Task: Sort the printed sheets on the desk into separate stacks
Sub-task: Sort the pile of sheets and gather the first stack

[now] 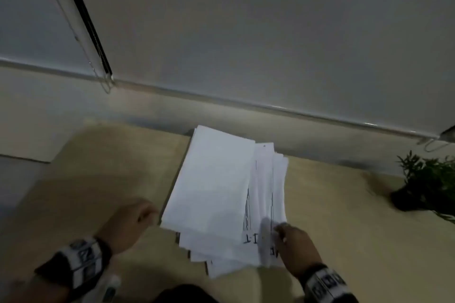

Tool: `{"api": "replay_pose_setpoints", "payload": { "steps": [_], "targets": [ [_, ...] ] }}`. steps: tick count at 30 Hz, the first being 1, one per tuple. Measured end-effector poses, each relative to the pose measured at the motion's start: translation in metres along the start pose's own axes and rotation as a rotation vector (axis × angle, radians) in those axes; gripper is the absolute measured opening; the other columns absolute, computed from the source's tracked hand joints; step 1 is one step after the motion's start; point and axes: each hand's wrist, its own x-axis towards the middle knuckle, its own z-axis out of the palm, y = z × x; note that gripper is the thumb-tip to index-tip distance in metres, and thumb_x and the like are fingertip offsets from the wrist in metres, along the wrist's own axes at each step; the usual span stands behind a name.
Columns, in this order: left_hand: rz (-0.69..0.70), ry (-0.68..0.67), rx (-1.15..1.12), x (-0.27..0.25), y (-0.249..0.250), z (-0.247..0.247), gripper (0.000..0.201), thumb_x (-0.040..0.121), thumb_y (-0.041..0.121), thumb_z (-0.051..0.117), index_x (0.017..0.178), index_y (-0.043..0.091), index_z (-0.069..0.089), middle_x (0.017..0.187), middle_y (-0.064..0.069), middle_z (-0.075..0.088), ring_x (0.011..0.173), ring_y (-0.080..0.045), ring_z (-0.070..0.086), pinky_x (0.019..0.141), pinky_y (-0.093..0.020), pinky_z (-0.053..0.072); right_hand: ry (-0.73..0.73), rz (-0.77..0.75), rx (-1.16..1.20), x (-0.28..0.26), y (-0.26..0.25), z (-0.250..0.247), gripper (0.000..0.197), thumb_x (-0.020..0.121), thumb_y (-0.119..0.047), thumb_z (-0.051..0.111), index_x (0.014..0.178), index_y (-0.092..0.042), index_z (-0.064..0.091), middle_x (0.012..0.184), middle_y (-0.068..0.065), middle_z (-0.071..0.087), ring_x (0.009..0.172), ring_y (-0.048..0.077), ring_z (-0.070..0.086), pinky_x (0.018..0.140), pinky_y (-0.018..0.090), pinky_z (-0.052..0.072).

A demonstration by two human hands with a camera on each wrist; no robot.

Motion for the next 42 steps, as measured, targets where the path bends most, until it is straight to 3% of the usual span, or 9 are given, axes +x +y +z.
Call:
{"api": "replay_pose_setpoints", "payload": {
  "steps": [4, 8, 11, 15, 21, 26, 31, 38, 42],
  "targets": [
    [-0.133, 0.096, -0.008, 0.067, 0.023, 0.024, 0.033, 0.096, 0.015, 0.055, 0.127, 0.005, 0.056, 0.124, -0.009, 0.063, 0.113, -0.028, 0.061, 0.096, -0.038, 0.046, 0.236, 0.117, 0.115, 0.063, -0.028, 0.005, 0.046, 0.095, -0.028, 0.056, 0.136, -0.007, 0.051, 0.140, 0.011, 0.049, 0.126, 0.030, 0.049, 0.108, 0.035, 0.040],
    [-0.282, 0.049, 0.049, 0.092, 0.024, 0.050, 0.040, 0.097, 0.016, 0.048, 0.134, 0.001, 0.047, 0.137, -0.019, 0.054, 0.122, -0.035, 0.053, 0.102, -0.040, 0.043, 0.101, 0.334, 0.134, 0.095, -0.052, 0.019, 0.072, 0.095, -0.040, 0.052, 0.151, -0.005, 0.024, 0.151, 0.016, 0.034, 0.136, 0.035, 0.037, 0.112, 0.040, 0.032],
    [-0.262, 0.029, 0.063, 0.089, 0.036, 0.061, 0.033, 0.099, 0.011, 0.044, 0.129, 0.000, 0.054, 0.127, -0.017, 0.059, 0.120, -0.036, 0.056, 0.096, -0.032, 0.042, 0.128, 0.373, 0.244, 0.101, -0.067, 0.027, 0.076, 0.093, -0.038, 0.057, 0.151, -0.004, 0.021, 0.149, 0.017, 0.035, 0.135, 0.036, 0.039, 0.109, 0.040, 0.035],
    [-0.213, 0.038, 0.102, 0.080, 0.040, 0.072, 0.046, 0.099, 0.009, 0.046, 0.145, 0.007, 0.044, 0.142, -0.012, 0.053, 0.127, -0.029, 0.052, 0.106, -0.029, 0.038, 0.158, 0.415, 0.512, 0.104, -0.080, 0.033, 0.081, 0.090, -0.033, 0.066, 0.152, -0.006, 0.022, 0.143, 0.018, 0.047, 0.130, 0.035, 0.048, 0.103, 0.037, 0.043],
    [-0.200, 0.055, 0.128, 0.071, 0.035, 0.060, 0.038, 0.095, 0.015, 0.052, 0.131, 0.005, 0.055, 0.133, -0.014, 0.057, 0.121, -0.031, 0.054, 0.100, -0.032, 0.041, 0.195, 0.343, 0.673, 0.101, -0.076, 0.026, 0.044, 0.082, -0.017, 0.072, 0.122, -0.007, 0.058, 0.113, 0.012, 0.067, 0.104, 0.033, 0.065, 0.091, 0.035, 0.052],
    [-0.195, 0.150, -0.299, 0.077, 0.045, 0.035, 0.067, 0.092, 0.038, 0.064, 0.149, 0.016, 0.035, 0.139, 0.008, 0.046, 0.125, -0.014, 0.051, 0.105, -0.030, 0.038, 0.206, 0.102, 0.932, 0.089, -0.058, 0.002, 0.026, 0.077, -0.014, 0.072, 0.103, -0.013, 0.066, 0.098, 0.007, 0.074, 0.091, 0.032, 0.070, 0.079, 0.043, 0.058],
    [-0.179, 0.067, -0.560, 0.087, 0.062, 0.033, 0.048, 0.089, 0.036, 0.068, 0.133, 0.020, 0.055, 0.126, 0.006, 0.066, 0.118, -0.016, 0.063, 0.105, -0.039, 0.047, 0.038, 0.065, 1.270, 0.083, -0.061, 0.007, 0.030, 0.088, 0.010, 0.059, 0.114, -0.004, 0.065, 0.103, 0.018, 0.074, 0.091, 0.036, 0.072, 0.083, 0.049, 0.057],
    [-0.294, 0.071, -0.376, 0.086, 0.050, 0.034, 0.056, 0.084, 0.027, 0.075, 0.134, 0.013, 0.056, 0.129, 0.000, 0.064, 0.119, -0.023, 0.061, 0.104, -0.039, 0.047, 0.067, 0.161, 0.840, 0.086, -0.083, 0.028, 0.049, 0.067, -0.004, 0.075, 0.112, -0.015, 0.060, 0.097, 0.001, 0.073, 0.095, 0.026, 0.071, 0.083, 0.036, 0.059],
    [-0.294, 0.180, -0.343, 0.086, 0.029, 0.017, 0.046, 0.090, 0.017, 0.070, 0.132, 0.006, 0.056, 0.127, -0.009, 0.063, 0.117, -0.028, 0.059, 0.100, -0.035, 0.044, 0.203, 0.423, 0.418, 0.084, -0.077, 0.036, 0.079, 0.079, -0.037, 0.073, 0.146, -0.017, 0.035, 0.144, 0.008, 0.042, 0.130, 0.031, 0.043, 0.104, 0.044, 0.042]
  ]
}}
